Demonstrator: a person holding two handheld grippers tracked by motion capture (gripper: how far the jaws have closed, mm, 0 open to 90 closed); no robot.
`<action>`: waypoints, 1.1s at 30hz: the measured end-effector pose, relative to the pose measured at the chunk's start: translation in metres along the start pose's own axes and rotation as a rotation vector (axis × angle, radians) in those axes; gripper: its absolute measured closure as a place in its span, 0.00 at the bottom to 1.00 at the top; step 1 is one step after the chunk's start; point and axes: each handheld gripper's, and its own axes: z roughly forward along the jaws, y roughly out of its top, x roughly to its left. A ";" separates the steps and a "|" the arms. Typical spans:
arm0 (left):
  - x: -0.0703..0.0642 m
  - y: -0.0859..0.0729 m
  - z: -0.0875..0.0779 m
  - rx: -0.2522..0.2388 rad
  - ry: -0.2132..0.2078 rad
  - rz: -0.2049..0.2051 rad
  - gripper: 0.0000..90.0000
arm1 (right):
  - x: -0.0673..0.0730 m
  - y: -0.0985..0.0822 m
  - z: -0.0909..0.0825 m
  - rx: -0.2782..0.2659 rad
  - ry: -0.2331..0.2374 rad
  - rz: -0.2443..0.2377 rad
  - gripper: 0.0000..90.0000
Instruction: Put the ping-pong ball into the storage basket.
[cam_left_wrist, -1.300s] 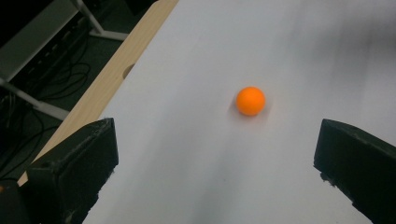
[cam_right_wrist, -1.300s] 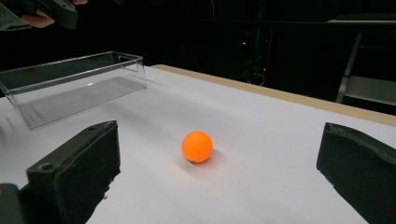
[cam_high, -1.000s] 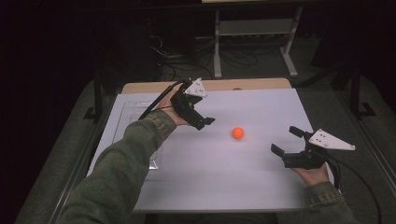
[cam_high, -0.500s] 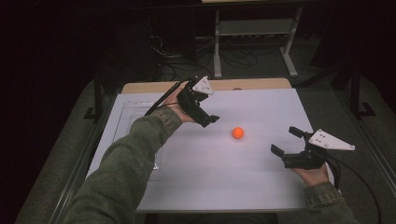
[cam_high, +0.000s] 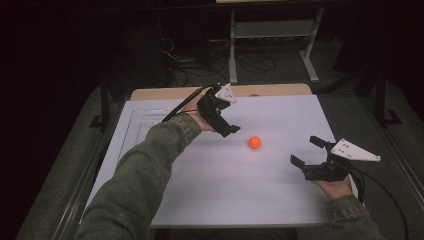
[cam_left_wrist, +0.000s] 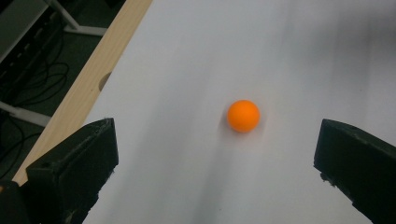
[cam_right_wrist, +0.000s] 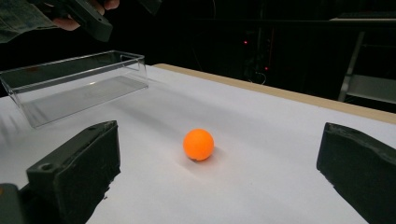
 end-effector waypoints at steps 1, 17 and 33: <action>0.000 0.001 0.001 0.003 -0.003 0.000 0.00 | 0.000 0.000 0.000 0.000 0.000 -0.001 0.00; -0.004 0.012 0.024 0.058 -0.040 0.040 0.00 | 0.000 -0.002 -0.001 0.007 0.003 0.002 0.00; -0.010 0.023 0.044 0.084 -0.075 0.075 0.00 | 0.000 -0.002 -0.003 0.003 0.002 -0.001 0.00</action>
